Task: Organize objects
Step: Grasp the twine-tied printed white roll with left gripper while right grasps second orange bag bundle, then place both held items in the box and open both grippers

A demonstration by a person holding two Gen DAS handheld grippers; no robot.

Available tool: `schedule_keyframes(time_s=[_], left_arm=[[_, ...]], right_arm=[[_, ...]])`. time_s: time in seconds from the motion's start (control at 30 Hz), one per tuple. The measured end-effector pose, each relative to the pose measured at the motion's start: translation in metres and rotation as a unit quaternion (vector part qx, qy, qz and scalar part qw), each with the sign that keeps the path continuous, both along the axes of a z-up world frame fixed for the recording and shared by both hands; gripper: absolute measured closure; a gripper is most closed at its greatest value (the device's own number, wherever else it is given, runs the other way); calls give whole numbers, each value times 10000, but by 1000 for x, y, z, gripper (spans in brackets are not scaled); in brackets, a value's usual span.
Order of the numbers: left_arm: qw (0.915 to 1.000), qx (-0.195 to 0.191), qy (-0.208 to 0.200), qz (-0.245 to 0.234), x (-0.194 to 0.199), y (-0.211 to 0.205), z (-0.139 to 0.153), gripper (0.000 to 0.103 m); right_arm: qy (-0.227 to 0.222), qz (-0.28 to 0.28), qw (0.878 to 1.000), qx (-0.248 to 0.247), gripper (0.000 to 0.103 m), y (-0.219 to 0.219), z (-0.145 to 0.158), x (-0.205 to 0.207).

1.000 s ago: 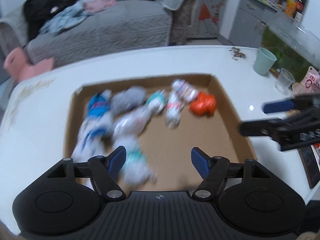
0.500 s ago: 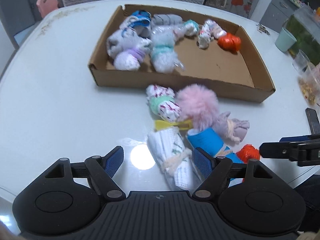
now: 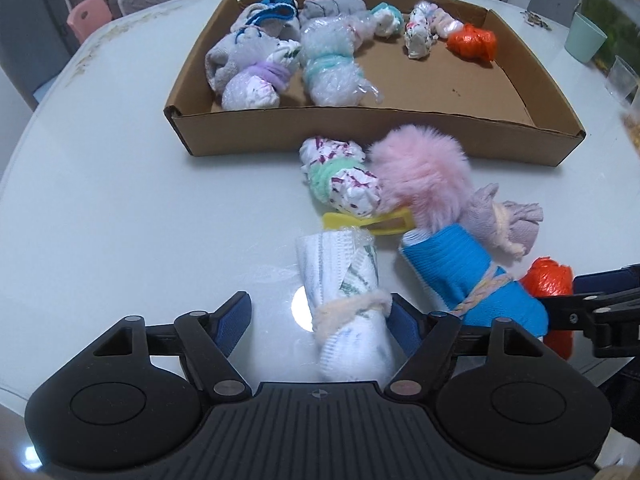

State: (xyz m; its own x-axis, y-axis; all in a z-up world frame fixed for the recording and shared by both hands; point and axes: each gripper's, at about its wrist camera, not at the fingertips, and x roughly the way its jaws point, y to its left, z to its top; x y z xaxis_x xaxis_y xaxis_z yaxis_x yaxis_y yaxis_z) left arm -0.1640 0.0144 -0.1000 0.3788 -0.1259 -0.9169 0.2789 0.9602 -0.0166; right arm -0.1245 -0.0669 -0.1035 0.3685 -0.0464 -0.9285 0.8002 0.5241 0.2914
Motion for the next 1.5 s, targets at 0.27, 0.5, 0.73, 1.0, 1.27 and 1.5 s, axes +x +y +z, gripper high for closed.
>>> schedule_keyframes(time_s=[0.27,0.5,0.73,1.0,1.27,1.5], left_arm=[[9998,-63,-120,-165,-7,-4,5,46],[9996,-125,-81,-236,-11,-2,7,61],[9999,-155,-3,-73,-7,8,10,61],[9993,-331,-72,172,4,23,28,61],[9969,-532,-470,327,14,32,62,61],[9940,-759,-783,-46,42,7,99,61]], right_arm=[[18,277,9993,-259,71,3,0,-2],[76,435,9982,-409,75,6,-2,5],[37,376,9986,-362,76,2,1,-5],[-196,130,9992,-310,76,-7,13,-27],[-439,-24,9983,-395,76,-17,28,-36],[-902,-357,9921,-800,76,-52,62,-52]])
